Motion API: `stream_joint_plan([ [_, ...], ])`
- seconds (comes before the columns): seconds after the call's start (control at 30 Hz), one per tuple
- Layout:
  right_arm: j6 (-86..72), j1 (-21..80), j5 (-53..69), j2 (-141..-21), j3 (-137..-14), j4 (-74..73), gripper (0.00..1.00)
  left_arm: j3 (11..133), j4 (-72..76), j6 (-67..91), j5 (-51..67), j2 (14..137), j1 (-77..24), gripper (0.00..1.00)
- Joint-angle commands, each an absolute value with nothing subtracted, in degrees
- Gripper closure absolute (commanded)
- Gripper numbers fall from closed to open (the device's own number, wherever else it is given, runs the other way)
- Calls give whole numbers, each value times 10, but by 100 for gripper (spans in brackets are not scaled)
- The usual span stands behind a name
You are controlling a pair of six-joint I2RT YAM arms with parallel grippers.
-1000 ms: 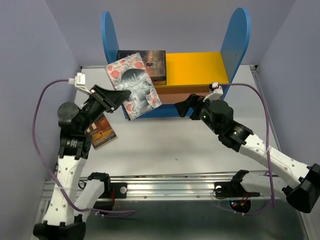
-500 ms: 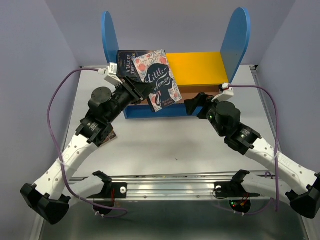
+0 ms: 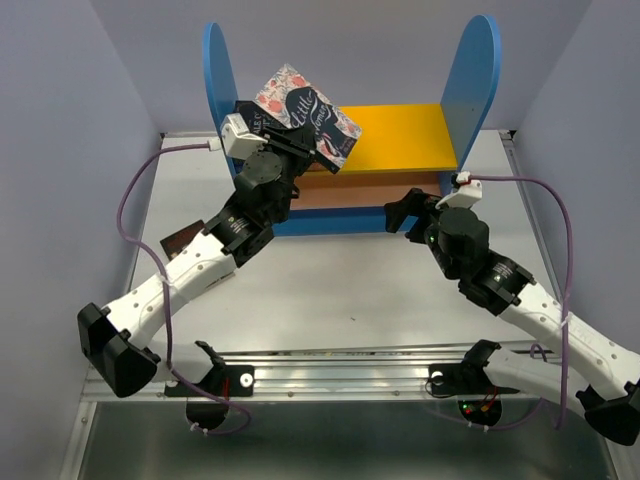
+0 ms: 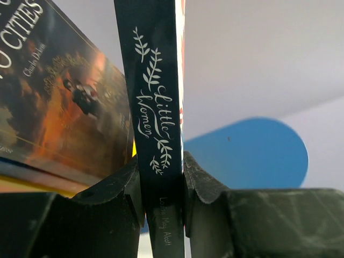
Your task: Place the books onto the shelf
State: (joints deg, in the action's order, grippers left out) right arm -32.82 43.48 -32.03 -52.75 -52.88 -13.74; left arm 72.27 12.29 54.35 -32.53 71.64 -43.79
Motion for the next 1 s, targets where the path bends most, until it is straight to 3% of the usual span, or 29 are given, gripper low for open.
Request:
stream_joint_plan([
  [0.0,-330,432,-347,-515,-552,-145,0,799,229,589,-470,735,-454,100],
  [0.43,-314,432,-332,-548,-572,-149,0,825,143,719,-687,789,-514,100],
  [0.73,-309,426,-288,-579,-584,-149,0,853,64,780,-753,816,-514,100],
  [0.93,-303,421,-273,-591,-597,-149,0,889,4,816,-729,841,-498,100],
  [0.97,-303,421,-271,-594,-598,-149,0,891,1,823,-727,846,-495,94],
])
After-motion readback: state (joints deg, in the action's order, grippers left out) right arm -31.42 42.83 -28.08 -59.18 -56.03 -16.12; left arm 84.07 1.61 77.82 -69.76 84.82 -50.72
